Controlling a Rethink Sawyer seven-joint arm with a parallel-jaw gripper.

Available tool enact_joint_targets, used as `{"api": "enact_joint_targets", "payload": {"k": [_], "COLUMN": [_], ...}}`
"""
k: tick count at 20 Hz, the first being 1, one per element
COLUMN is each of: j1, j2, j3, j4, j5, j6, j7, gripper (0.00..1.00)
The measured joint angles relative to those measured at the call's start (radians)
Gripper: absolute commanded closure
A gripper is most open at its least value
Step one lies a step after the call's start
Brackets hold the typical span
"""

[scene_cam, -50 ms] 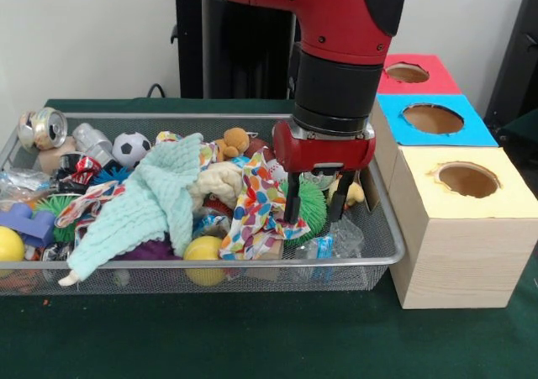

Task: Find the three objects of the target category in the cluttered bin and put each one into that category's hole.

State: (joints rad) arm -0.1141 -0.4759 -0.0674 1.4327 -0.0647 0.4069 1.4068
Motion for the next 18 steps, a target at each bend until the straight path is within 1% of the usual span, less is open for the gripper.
{"api": "enact_joint_targets", "payload": {"k": [4, 18], "j1": [0.000, 0.000], "j2": [0.000, -0.004], "j3": [-0.008, -0.010], "j4": [0.003, 0.026], "j5": [0.002, 0.007], "j6": [0.000, 0.000], "j7": [0.017, 0.018], "gripper": [0.00, 0.00]}}
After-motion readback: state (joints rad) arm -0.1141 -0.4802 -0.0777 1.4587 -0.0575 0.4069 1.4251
